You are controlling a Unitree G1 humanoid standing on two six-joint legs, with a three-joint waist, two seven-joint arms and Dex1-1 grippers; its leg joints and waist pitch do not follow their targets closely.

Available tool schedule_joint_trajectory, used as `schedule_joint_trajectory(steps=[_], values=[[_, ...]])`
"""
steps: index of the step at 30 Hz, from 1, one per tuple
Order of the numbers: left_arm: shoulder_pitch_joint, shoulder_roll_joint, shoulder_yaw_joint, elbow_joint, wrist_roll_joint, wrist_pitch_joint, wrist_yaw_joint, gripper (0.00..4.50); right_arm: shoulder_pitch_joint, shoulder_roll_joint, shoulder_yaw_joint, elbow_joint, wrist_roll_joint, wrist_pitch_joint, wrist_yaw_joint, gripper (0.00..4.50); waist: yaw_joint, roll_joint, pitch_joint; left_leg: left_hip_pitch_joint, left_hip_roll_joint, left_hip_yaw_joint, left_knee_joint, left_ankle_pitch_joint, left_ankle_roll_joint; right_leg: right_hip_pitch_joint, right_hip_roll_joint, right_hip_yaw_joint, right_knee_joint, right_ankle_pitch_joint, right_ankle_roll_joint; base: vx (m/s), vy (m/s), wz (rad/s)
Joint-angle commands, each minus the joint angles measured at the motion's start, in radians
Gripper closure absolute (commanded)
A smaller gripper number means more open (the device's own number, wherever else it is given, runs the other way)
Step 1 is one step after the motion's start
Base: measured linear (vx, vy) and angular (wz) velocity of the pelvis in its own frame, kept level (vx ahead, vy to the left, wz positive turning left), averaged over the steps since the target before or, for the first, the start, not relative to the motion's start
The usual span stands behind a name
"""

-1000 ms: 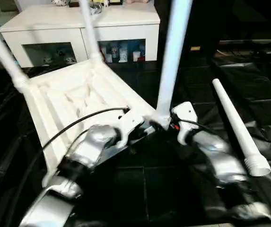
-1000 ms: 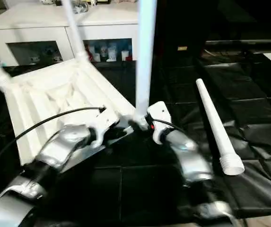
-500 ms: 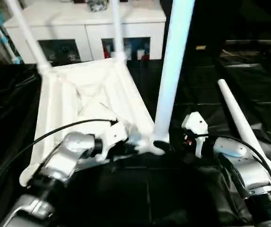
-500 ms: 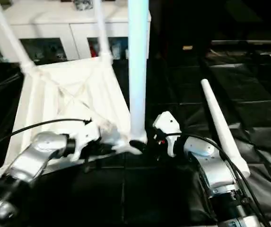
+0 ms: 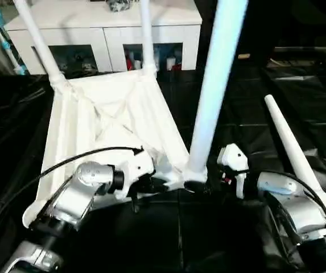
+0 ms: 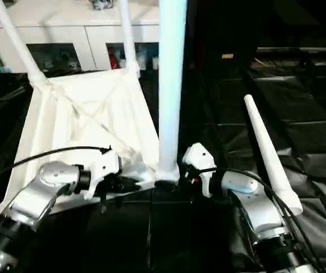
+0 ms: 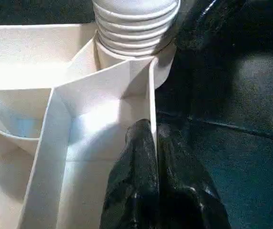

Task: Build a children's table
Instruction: Rotate leg to tighten

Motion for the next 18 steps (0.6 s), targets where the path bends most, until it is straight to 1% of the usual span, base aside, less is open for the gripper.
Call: schedule_joint_trajectory(steps=[1, 4, 8, 9, 13, 14, 15, 16, 18], values=[[-0.003, 0.001, -0.005, -0.055, -0.032, 0.001, -0.016, 4.5, -0.011, 0.003, 0.005, -0.007, -0.001, -0.016, 0.001, 0.18, 0.004, -0.016, -0.066, 0.002, 0.055, -0.017, -0.062, -0.092, 0.111, 0.062, -0.084, 0.051, -0.058, -0.151, -0.232, 0.0, 0.0, 0.0], [0.003, 0.003, -0.007, -0.072, -0.032, 0.013, -0.016, 4.5, -0.01, 0.005, 0.007, -0.009, -0.004, -0.019, 0.005, 0.18, 0.004, -0.016, -0.067, 0.003, 0.056, -0.017, -0.061, -0.086, 0.113, 0.061, -0.084, 0.051, -0.056, -0.135, -0.236, 0.0, 0.0, 0.0], [0.007, 0.007, -0.007, -0.081, -0.03, 0.02, -0.012, 4.5, -0.008, 0.0, 0.011, -0.013, -0.004, -0.02, 0.012, 0.18, 0.004, -0.016, -0.067, 0.001, 0.054, -0.017, -0.059, -0.078, 0.121, 0.062, -0.083, 0.05, -0.055, -0.118, -0.239, 0.0, 0.0, 0.0], [0.007, 0.006, -0.006, -0.079, -0.03, 0.019, -0.012, 4.5, -0.007, 0.0, 0.01, -0.012, -0.003, -0.021, 0.013, 0.45, 0.004, -0.015, -0.068, 0.001, 0.054, -0.017, -0.059, -0.077, 0.121, 0.063, -0.083, 0.05, -0.054, -0.12, -0.238, 0.0, 0.0, 0.0], [0.007, 0.008, -0.007, -0.074, -0.029, 0.019, -0.012, 4.5, -0.008, 0.001, 0.008, -0.01, -0.001, -0.023, 0.012, 0.59, 0.004, -0.015, -0.068, 0.001, 0.054, -0.017, -0.058, -0.076, 0.121, 0.063, -0.084, 0.05, -0.054, -0.121, -0.236, 0.0, 0.0, 0.0], [0.009, 0.009, -0.009, -0.078, -0.029, 0.023, -0.01, 4.5, -0.007, 0.001, 0.007, -0.01, 0.001, -0.024, 0.013, 0.71, 0.004, -0.017, -0.068, 0.002, 0.054, -0.017, -0.058, -0.076, 0.121, 0.063, -0.082, 0.05, -0.054, -0.12, -0.236, 0.0, 0.0, 0.0], [0.009, 0.009, -0.009, -0.079, -0.029, 0.024, -0.01, 4.5, -0.007, 0.002, 0.007, -0.01, 0.001, -0.023, 0.013, 0.92, 0.004, -0.016, -0.069, 0.002, 0.054, -0.017, -0.057, -0.075, 0.121, 0.063, -0.083, 0.05, -0.053, -0.119, -0.238, 0.0, 0.0, 0.0], [0.009, 0.009, -0.01, -0.08, -0.029, 0.025, -0.01, 4.5, -0.007, 0.003, 0.007, -0.01, 0.003, -0.022, 0.013, 0.92, 0.003, -0.016, -0.069, 0.001, 0.054, -0.017, -0.057, -0.074, 0.122, 0.063, -0.082, 0.05, -0.052, -0.115, -0.238, 0.0, 0.0, 0.0], [0.01, 0.01, -0.011, -0.083, -0.029, 0.028, -0.01, 4.5, -0.007, 0.007, 0.007, -0.009, 0.007, -0.02, 0.013, 1.1, 0.003, -0.017, -0.068, 0.001, 0.053, -0.017, -0.057, -0.077, 0.122, 0.063, -0.082, 0.05, -0.053, -0.121, -0.238, 0.0, 0.0, 0.0]])
